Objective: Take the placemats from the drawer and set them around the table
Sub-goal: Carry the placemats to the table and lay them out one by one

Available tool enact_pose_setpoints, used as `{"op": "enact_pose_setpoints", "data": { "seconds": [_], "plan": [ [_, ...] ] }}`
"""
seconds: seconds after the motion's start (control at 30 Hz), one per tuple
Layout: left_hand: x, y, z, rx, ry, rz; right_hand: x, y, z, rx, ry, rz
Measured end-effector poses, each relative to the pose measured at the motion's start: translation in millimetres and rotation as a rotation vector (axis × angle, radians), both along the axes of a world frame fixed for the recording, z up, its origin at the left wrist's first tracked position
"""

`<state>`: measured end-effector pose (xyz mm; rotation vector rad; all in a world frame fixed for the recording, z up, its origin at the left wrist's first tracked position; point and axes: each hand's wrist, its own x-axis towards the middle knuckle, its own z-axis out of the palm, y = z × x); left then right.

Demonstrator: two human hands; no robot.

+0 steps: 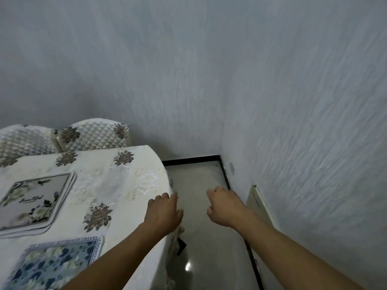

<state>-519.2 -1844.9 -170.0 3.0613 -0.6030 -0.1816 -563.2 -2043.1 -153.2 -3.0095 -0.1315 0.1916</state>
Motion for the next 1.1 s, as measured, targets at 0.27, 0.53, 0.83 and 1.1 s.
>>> {"op": "enact_pose_setpoints", "data": {
  "seconds": [0.27,0.53,0.83,1.1],
  "plan": [
    [138,-79,3,-0.037,0.023,-0.022,136,-75,5,-0.015,0.017,-0.026],
    [265,-135,6,-0.041,0.026,0.13,289,-134,-6,-0.031,0.029,0.088],
    [369,-135,21,0.009,0.001,0.519,484,-109,6,-0.013,0.019,0.485],
    [466,-81,11,-0.007,0.019,0.713,609,-42,4,-0.008,0.027,0.685]
  ]
}}
